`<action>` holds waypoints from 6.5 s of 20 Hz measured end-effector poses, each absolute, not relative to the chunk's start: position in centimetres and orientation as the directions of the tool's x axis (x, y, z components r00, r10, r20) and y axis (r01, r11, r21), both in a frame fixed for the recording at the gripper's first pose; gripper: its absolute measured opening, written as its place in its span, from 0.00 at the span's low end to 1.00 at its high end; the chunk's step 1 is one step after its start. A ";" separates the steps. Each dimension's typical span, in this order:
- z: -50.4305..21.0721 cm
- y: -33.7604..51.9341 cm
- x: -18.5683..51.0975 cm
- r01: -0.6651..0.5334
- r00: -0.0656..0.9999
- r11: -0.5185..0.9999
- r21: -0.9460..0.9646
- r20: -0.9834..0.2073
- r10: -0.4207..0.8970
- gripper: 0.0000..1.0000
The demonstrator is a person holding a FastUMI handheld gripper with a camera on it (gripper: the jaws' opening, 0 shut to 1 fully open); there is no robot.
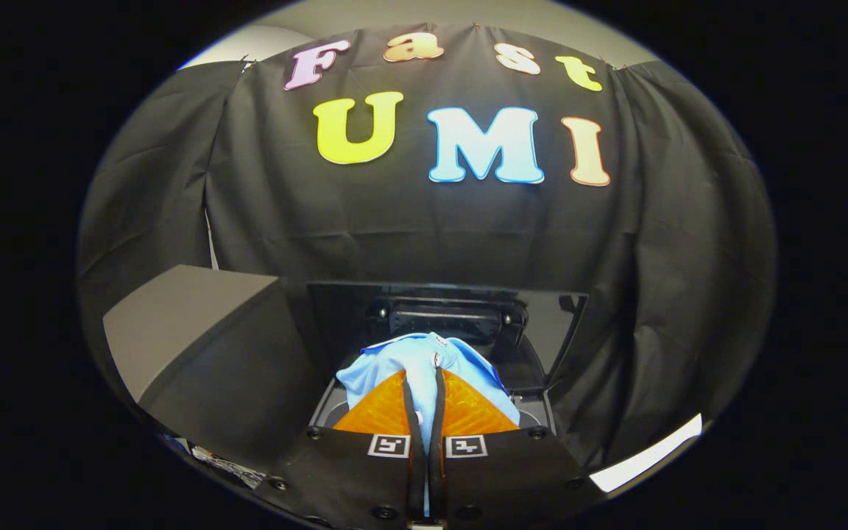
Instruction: Put the clothes into the washing machine and then close the washing machine lid.
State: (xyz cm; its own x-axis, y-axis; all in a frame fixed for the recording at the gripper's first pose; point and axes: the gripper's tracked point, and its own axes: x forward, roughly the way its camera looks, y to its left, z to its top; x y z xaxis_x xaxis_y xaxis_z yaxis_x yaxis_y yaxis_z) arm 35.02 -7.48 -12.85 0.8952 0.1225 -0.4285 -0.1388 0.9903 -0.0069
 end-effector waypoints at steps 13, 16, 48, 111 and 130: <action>-23.1 -9.1 34.8 -0.089 0.789 0.996 0.000 -0.610 0.070 0.04; -24.3 -9.1 34.0 -0.072 0.765 0.997 0.020 -0.640 0.068 0.05; -17.2 -7.7 33.2 -0.041 0.844 0.998 0.056 -0.533 0.064 0.96; -11.5 -5.3 49.1 -0.032 0.975 0.999 0.005 -0.219 0.032 0.97; -13.3 -5.5 42.1 -0.037 0.971 0.999 -0.002 -0.236 0.036 0.97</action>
